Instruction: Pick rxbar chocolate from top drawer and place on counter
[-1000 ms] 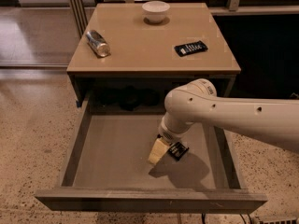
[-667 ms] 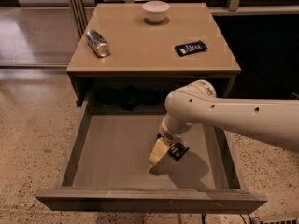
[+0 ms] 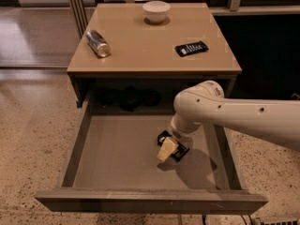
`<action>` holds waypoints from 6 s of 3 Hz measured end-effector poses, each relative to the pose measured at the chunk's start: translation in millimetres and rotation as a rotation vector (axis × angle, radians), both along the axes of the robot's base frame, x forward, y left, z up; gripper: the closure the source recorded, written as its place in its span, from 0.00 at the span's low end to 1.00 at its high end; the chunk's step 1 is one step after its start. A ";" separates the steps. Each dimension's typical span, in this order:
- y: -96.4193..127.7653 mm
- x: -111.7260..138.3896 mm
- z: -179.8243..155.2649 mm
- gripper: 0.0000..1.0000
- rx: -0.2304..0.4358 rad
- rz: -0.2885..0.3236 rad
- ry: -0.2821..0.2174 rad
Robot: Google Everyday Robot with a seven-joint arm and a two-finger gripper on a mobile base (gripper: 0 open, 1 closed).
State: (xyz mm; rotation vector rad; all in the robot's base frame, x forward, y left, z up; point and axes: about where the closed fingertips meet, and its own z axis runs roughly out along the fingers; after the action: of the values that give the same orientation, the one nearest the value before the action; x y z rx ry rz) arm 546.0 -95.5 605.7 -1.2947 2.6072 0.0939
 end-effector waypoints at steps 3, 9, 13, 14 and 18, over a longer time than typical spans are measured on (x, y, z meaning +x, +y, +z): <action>0.6 -17.2 -10.7 0.00 -0.005 0.015 0.035; -3.0 -12.6 3.7 1.00 -0.009 0.051 0.042; 2.9 35.0 223.7 1.00 0.134 0.383 -0.020; 13.3 43.4 264.3 1.00 0.190 0.470 0.009; 41.9 96.7 325.5 1.00 0.218 0.534 -0.129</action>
Offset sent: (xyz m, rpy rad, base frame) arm -0.0102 -0.0071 -0.0108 -0.0025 0.0341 -0.0079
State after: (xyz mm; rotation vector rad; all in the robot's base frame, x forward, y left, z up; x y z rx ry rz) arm 642.7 -53.5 931.2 -1.8020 2.0186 0.3573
